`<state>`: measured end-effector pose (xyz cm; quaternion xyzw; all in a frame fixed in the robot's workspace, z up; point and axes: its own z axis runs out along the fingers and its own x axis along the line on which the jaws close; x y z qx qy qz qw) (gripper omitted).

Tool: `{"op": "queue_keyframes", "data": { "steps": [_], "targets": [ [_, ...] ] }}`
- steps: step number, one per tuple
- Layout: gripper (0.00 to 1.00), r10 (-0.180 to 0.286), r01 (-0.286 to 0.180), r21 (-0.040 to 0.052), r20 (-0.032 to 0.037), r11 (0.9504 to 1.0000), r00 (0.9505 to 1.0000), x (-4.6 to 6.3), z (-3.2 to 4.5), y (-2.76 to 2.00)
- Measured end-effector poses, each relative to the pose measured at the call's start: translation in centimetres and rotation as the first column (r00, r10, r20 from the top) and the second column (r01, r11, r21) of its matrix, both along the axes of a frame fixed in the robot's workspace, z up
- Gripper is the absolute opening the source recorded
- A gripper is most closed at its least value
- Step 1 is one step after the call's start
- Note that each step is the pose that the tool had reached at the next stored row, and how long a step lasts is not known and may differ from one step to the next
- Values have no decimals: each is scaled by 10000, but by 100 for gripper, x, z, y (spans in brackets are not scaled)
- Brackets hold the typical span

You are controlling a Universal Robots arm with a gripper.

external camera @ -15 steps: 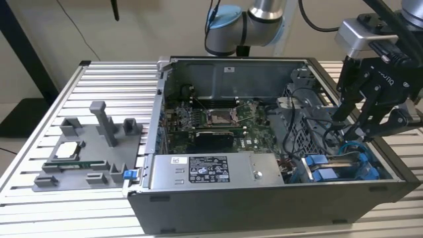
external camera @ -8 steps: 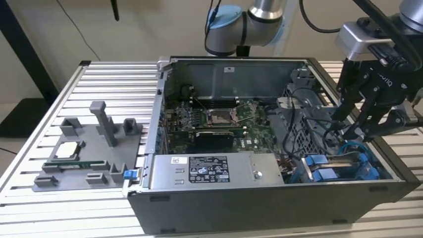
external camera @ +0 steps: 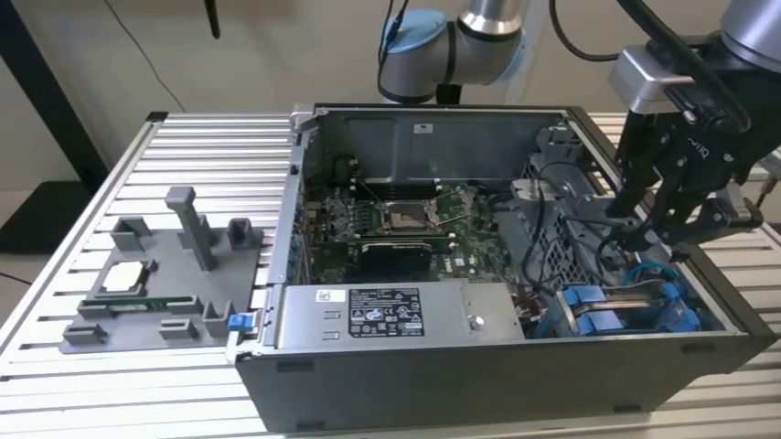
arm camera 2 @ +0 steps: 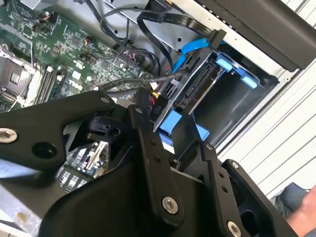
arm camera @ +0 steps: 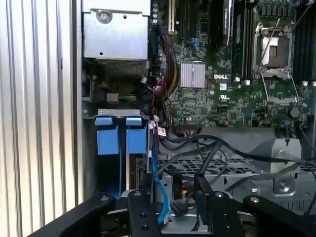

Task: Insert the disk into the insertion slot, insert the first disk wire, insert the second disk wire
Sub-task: 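Insert the disk into the insertion slot, then insert the first disk wire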

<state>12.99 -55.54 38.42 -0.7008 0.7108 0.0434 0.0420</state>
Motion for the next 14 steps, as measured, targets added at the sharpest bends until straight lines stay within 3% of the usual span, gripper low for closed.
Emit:
{"op": "queue_keyframes", "data": {
  "steps": [6,7,14],
  "targets": [
    [100,-219,219,41,-4,9998,9998,3,-30,20],
    [0,-276,277,49,-8,9996,9996,2,-30,20],
    [0,-535,536,120,-21,9985,9986,2,-30,20]
  ]
}}
